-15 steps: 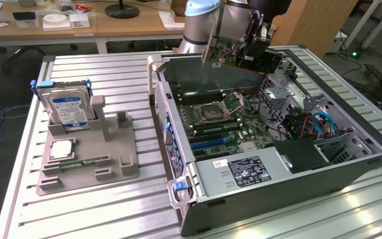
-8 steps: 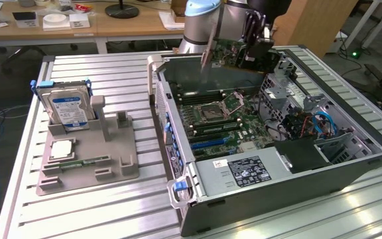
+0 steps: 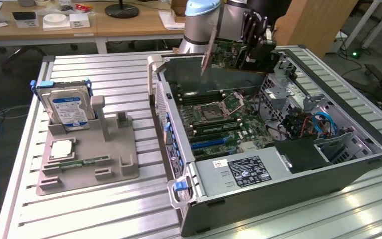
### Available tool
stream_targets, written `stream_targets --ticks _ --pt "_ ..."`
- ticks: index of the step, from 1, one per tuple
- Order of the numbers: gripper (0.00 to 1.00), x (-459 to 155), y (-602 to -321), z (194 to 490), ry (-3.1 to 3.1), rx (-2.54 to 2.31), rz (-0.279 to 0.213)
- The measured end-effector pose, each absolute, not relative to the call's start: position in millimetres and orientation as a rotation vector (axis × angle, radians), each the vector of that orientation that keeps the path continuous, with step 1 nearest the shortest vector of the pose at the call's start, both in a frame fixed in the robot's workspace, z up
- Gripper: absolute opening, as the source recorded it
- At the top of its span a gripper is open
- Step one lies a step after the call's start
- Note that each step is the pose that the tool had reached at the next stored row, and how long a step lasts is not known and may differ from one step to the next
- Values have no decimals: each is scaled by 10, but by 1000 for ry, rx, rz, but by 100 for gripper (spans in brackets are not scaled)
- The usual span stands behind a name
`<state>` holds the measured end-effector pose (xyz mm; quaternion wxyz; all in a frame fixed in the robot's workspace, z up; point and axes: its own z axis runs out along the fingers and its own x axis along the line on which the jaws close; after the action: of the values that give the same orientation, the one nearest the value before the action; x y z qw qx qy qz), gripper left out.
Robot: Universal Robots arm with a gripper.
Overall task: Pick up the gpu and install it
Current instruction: 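Insert the gpu into the slot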
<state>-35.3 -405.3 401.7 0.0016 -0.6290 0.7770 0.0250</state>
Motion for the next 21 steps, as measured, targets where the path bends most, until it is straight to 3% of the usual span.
stream_targets --ticks 21 --pt "29 -354 -4059 3954 2305 -2119 55"
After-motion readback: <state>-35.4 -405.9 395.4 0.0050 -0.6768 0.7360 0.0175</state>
